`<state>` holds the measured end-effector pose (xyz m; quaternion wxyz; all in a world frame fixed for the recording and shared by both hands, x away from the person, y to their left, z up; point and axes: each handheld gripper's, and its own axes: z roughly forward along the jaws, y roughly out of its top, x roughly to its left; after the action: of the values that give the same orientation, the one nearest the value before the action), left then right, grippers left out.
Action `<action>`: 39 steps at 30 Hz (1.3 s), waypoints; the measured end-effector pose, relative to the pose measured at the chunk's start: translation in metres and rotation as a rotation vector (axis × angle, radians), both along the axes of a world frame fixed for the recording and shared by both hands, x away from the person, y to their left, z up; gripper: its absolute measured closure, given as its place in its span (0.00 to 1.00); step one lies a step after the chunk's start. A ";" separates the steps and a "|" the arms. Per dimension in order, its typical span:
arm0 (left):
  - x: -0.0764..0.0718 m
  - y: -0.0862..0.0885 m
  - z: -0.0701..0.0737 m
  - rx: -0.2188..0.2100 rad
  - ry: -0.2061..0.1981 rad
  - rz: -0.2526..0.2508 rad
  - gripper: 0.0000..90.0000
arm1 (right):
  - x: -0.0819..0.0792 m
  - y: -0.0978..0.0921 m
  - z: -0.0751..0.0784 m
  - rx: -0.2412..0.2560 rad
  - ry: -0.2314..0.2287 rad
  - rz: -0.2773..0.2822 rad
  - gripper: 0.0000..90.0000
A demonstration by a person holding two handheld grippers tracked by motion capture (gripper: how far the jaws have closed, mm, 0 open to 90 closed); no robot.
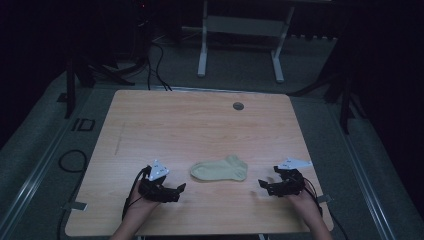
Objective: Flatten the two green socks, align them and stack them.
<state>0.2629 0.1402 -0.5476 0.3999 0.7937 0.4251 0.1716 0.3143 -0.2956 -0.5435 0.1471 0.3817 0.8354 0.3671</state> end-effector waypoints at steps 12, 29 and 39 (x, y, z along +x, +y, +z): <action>-0.009 0.033 -0.007 -0.007 0.011 0.057 0.09 | -0.012 -0.030 -0.009 0.011 -0.007 -0.075 0.15; -0.024 0.073 -0.011 -0.041 0.013 0.141 0.09 | -0.035 -0.071 -0.014 0.041 -0.014 -0.220 0.15; -0.038 0.098 -0.014 -0.030 -0.012 0.209 0.09 | -0.048 -0.086 -0.013 0.056 -0.063 -0.299 0.15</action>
<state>0.2251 0.2378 -0.5619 0.3942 0.7379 0.5057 0.2109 0.2659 -0.3821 -0.5563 0.2156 0.4941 0.7536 0.3762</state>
